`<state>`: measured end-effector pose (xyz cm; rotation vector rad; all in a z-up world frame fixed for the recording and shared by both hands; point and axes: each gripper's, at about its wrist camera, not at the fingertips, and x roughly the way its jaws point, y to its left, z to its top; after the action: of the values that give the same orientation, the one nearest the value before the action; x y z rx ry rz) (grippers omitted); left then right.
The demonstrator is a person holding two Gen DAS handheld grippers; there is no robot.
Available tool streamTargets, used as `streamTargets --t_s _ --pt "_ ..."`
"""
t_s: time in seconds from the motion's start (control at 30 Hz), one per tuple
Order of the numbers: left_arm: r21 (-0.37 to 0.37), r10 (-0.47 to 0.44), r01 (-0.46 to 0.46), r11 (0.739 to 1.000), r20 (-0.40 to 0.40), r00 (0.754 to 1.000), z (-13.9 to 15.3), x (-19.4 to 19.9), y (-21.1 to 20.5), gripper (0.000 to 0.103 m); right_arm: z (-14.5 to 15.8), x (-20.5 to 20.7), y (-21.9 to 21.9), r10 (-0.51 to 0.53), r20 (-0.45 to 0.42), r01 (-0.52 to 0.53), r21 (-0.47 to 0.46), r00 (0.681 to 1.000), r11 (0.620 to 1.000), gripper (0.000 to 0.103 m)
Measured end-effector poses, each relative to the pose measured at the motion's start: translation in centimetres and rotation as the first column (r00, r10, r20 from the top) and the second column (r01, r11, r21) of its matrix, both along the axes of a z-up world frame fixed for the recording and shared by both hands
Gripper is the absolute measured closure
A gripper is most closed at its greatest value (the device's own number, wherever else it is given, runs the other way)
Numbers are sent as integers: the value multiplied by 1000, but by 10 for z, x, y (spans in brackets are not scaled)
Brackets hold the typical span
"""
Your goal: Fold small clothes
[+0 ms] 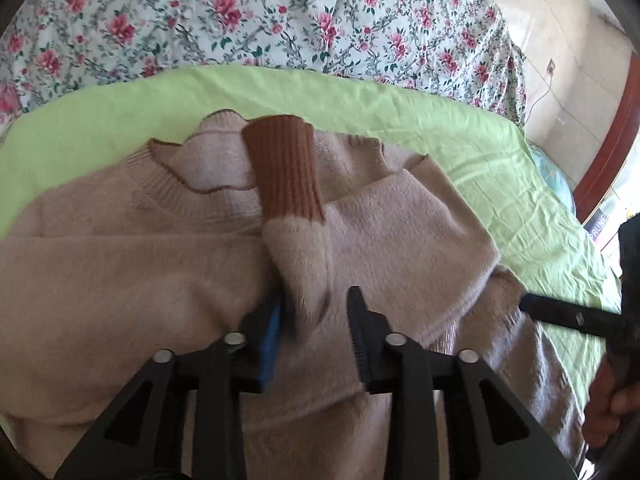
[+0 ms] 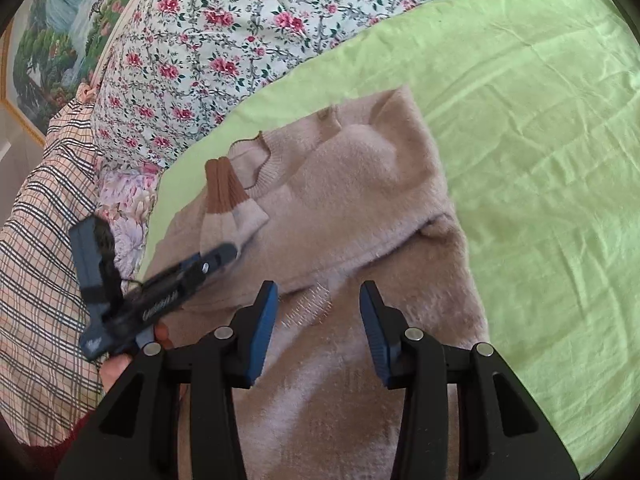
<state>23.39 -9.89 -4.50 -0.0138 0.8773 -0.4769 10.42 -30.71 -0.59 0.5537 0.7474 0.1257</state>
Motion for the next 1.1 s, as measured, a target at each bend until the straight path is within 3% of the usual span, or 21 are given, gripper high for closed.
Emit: streamTargets --t_s 0.13,0.23,0.37,0.47,0.57,0.6,0.63,0.73,0.8,0.87,0.93,1.03,1.1 --pt "28 48 -49 998 42 998 19 -33 47 48 2 29 16 52 11 -52 11 999 999 59" --pt "65 151 -154 986 57 987 28 -50 98 44 4 61 32 83 12 -83 8 997 997 59" --pt "175 335 -345 922 80 939 20 -61 167 44 7 105 62 138 13 -138 -9 990 990 59" --pt "209 417 -412 887 22 909 3 -56 205 44 7 139 88 174 3 -174 -56 985 983 59" --pt "218 436 -422 880 -22 899 -13 -46 219 44 -3 167 105 180 -52 -185 -134 982 973 59" --pt "211 433 -418 884 -31 901 -15 -43 220 44 -5 172 108 180 -68 -189 -157 981 969 77" --pt "210 433 -418 884 -29 901 -16 -42 221 44 -4 173 107 182 -71 -191 -157 981 969 93" --pt "216 458 -444 870 -16 889 -13 -33 222 43 23 138 83 129 91 -121 -86 987 989 93" --pt "207 502 -489 847 -11 865 -10 -29 225 44 35 109 58 68 190 -65 -25 979 998 93" --pt "165 532 -521 838 -33 846 -11 -29 232 44 30 79 28 -30 229 26 21 973 999 93" --pt "129 543 -534 836 -49 838 -13 -33 232 44 10 68 8 -72 180 69 27 981 997 93" --pt "180 551 -539 822 -19 834 -13 -36 218 44 -29 67 -6 -72 39 69 59 997 996 91" --pt "185 556 -542 820 -27 831 -12 -37 218 44 -41 64 -10 -78 -2 78 88 997 993 88"
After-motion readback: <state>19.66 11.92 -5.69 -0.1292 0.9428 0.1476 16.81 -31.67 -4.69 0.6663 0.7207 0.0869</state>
